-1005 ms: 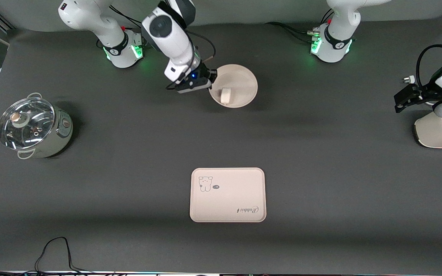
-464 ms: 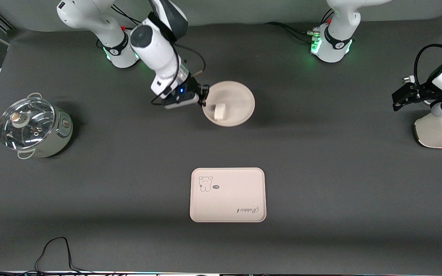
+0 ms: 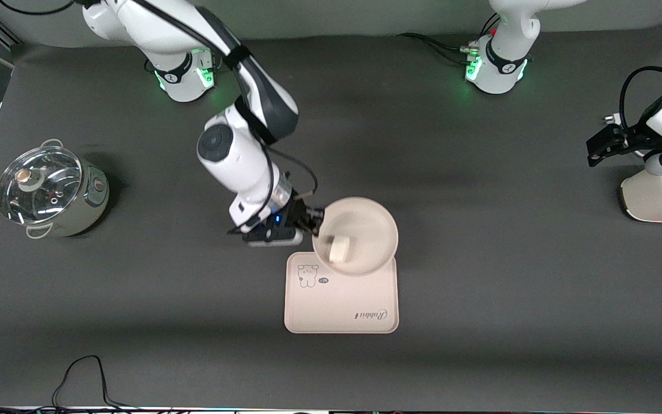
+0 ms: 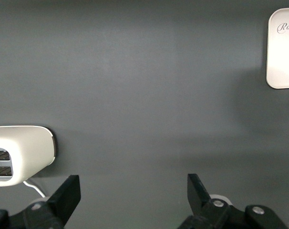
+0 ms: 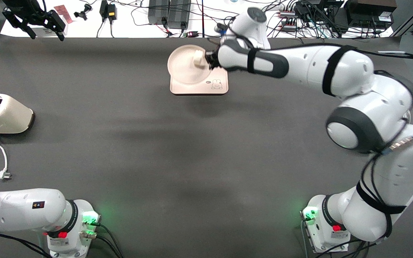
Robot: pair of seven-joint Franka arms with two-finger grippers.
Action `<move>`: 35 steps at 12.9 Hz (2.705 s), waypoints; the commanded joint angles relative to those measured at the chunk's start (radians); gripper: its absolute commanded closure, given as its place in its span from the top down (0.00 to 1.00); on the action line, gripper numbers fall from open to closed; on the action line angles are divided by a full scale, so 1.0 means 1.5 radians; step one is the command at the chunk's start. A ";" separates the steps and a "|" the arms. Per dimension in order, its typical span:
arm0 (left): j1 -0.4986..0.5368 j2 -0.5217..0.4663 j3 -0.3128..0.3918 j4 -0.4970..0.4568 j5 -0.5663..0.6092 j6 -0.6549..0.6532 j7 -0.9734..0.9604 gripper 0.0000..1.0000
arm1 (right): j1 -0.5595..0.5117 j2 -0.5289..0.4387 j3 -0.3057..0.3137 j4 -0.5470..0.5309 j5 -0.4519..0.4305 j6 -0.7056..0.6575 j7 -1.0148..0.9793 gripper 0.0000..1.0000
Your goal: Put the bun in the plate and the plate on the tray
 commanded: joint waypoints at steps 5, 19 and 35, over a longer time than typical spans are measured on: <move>-0.012 -0.001 0.004 0.017 -0.006 -0.009 -0.002 1.00 | -0.082 0.242 0.024 0.309 0.055 -0.102 -0.016 0.00; -0.014 0.001 0.005 0.030 -0.005 -0.018 0.011 1.00 | -0.082 0.325 0.032 0.296 0.078 -0.070 -0.012 0.81; -0.015 0.001 0.004 0.046 -0.005 -0.017 0.007 1.00 | -0.285 -0.266 0.001 0.070 -0.088 -0.549 -0.159 1.00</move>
